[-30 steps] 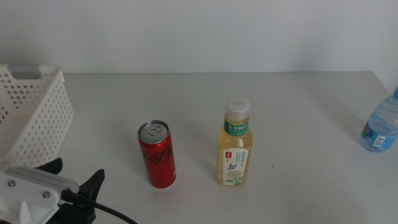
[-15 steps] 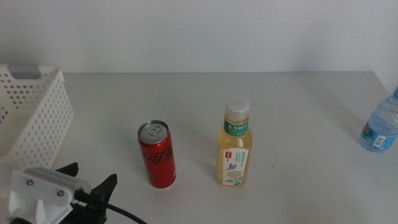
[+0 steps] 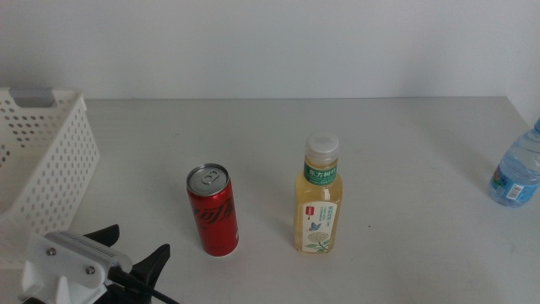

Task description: Use arms to grab the bottles and put them into the dustbin to the left of the table.

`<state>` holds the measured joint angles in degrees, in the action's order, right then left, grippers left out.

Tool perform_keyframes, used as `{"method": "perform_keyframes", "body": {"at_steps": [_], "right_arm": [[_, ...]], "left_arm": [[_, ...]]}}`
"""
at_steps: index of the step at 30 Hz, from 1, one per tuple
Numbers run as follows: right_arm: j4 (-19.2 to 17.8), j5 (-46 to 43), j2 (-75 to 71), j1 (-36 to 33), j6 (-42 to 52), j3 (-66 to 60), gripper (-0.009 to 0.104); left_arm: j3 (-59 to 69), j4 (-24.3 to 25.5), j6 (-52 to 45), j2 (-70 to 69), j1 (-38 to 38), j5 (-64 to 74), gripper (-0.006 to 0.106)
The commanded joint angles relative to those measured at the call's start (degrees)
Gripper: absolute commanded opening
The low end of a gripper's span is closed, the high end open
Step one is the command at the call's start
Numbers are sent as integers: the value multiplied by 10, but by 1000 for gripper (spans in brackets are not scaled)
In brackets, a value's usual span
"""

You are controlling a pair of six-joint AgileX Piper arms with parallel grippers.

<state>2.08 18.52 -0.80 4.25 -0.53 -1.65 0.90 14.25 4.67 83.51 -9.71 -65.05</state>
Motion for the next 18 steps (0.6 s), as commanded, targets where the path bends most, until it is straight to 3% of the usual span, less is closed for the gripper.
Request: {"method": "perform_keyframes", "body": {"at_steps": [1,18], "right_arm": [[-7,-45,-12,3,5,6,75],[-7,-45,-12,3,5,6,75]], "left_arm": [[-1,10,7,-8,-2,-103,92],[-90,110,34,79,-2,-102,92]]}}
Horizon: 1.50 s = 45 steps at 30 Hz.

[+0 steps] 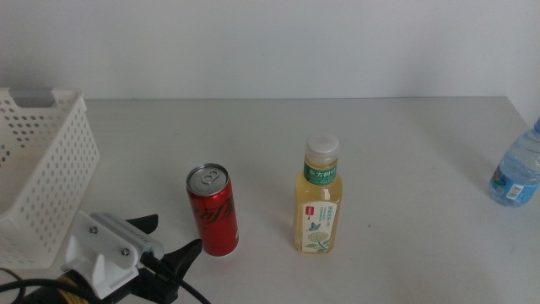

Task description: Use arms to grab the bottles and put them into the dustbin to the left of the table.

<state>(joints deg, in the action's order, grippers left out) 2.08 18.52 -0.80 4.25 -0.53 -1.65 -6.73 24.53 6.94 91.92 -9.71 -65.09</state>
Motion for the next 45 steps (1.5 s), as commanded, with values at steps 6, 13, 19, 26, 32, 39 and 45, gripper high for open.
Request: {"method": "perform_keyframes", "body": {"at_steps": [6,13,19,26,32,39,45], "right_arm": [[-7,-45,-12,3,5,6,75],[-7,-45,-12,3,5,6,75],[-7,-45,-12,3,5,6,75],[-7,-45,-12,3,5,6,75],[-7,-45,-12,3,5,6,75],[-7,-45,-12,3,5,6,75],[-7,-45,-12,3,5,6,75]], "left_arm": [[-50,22,32,18,-2,-102,92],[-92,47,51,46,-2,-101,92],[-124,80,59,75,-2,-101,92],[-153,96,76,88,-4,-99,92],[-178,111,86,105,-6,-92,92],[-203,127,108,109,-6,-86,92],[-209,128,113,111,-6,-84,92]]}}
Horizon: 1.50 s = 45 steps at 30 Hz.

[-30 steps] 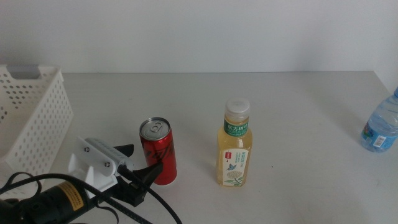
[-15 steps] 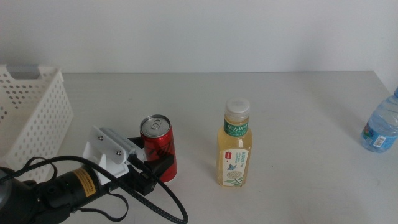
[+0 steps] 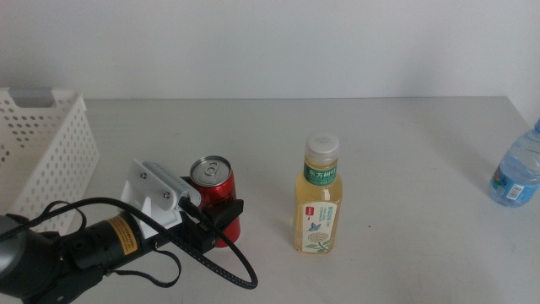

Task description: Use arms to grab the bottles and put them into the dustbin to the left of the table.

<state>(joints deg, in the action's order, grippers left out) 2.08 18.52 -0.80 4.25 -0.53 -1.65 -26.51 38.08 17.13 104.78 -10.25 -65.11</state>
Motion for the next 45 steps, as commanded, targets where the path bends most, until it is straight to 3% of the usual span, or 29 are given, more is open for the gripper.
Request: {"method": "perform_keyframes", "body": {"at_steps": [1,7,13,14,16,23,28,31,38,45], "right_arm": [[-7,-45,-12,3,5,6,75],[-7,-45,-12,3,5,6,75],[-7,-45,-12,3,5,6,75],[-7,-45,-12,3,5,6,75],[-7,-45,-12,3,5,6,75],[-7,-45,-12,3,5,6,75],[-7,-45,-12,3,5,6,75],[-7,-45,-12,3,5,6,75],[-7,-45,-12,3,5,6,75],[-7,-45,-12,3,5,6,75]], "left_arm": [[-11,-6,12,-17,-1,-83,91],[-11,-3,23,-17,-1,-83,77],[-11,4,23,-17,-1,-84,50],[-11,-3,22,-17,-1,-84,13],[-11,-2,40,-36,-1,-24,-1],[-11,-4,53,-116,-1,89,-1],[-25,-21,120,-183,0,178,-1],[-56,6,177,-218,0,280,-1],[-138,146,338,-270,0,458,-1],[-197,152,472,-279,1,501,-1]]}}
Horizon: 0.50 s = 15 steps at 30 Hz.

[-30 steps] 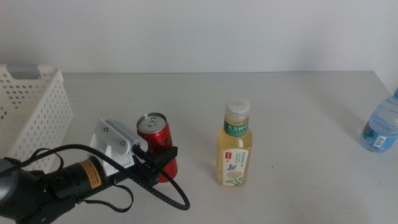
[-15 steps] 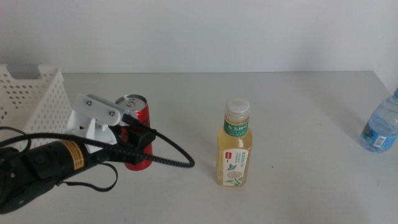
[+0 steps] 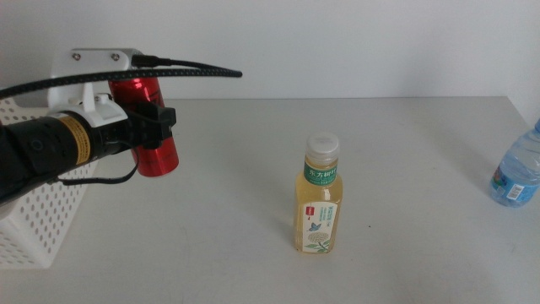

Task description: Use arms to grab the bottles and put them into the dustbin to the left of the table.

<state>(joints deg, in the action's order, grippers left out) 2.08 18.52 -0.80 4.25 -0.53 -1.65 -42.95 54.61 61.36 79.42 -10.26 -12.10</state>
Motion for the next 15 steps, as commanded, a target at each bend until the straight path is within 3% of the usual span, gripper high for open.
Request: {"method": "perform_keyframes", "body": {"at_steps": [1,4,7,10,15], "right_arm": [[-7,-45,-12,3,5,6,75],[-7,-45,-12,3,5,6,75],[-7,-45,-12,3,5,6,75],[-7,-45,-12,3,5,6,75],[-7,-45,-12,3,5,6,75]], "left_arm": [[-40,-18,28,-25,1,-23,-1],[-63,-40,2,-25,1,5,-1],[-89,-104,-81,-25,0,76,-1],[-118,-210,-237,-25,0,173,-1],[-188,-449,-607,-23,8,334,-1]]}}
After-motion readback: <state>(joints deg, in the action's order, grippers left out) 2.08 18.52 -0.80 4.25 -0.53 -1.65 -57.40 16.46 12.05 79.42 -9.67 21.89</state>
